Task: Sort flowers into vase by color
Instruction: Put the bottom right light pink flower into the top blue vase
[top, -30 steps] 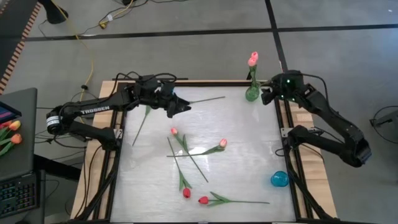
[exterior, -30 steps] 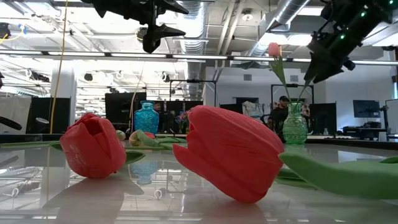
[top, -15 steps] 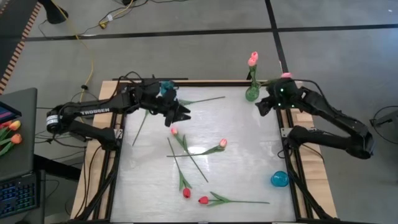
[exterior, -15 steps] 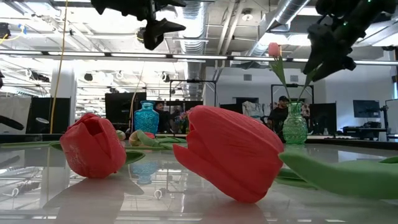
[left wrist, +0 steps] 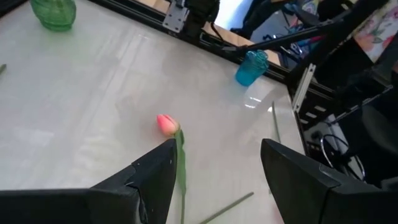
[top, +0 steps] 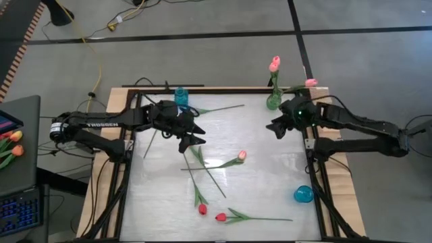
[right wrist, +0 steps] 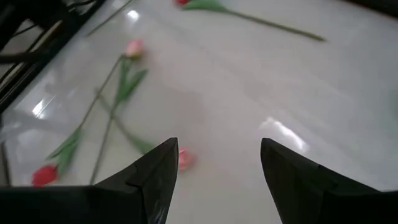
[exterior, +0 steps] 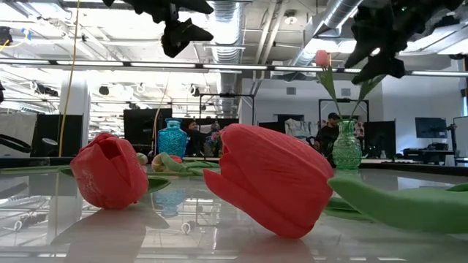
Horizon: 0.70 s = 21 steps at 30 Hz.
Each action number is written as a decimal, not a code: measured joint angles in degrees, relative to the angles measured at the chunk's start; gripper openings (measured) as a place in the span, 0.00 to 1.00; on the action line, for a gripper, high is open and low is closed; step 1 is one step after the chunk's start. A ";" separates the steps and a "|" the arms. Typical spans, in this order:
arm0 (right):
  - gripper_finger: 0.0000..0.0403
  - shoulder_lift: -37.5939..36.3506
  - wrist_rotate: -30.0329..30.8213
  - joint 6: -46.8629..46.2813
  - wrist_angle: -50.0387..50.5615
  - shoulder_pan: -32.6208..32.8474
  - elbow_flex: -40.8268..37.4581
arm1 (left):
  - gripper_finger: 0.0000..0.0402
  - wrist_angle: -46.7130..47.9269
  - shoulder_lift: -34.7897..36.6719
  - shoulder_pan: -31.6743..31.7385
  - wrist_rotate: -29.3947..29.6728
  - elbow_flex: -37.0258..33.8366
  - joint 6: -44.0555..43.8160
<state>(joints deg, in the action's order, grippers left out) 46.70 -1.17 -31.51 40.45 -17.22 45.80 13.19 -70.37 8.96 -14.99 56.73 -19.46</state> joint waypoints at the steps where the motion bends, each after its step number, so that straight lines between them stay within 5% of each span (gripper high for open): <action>1: 0.63 0.46 0.00 0.02 -0.80 1.43 0.00 | 0.55 0.00 0.00 -0.66 1.06 0.00 -0.56; 11: 0.63 4.84 -0.01 3.79 -6.15 14.90 0.00 | 0.55 0.00 0.00 -10.15 16.16 0.00 -3.09; 21: 0.63 10.32 -0.04 10.65 -13.67 26.26 0.00 | 0.55 -0.83 -1.11 -20.25 27.79 0.00 -16.49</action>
<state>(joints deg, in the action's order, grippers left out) 57.01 -1.21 -20.85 26.78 9.04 45.80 12.36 -71.48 -11.28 12.80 56.73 -35.94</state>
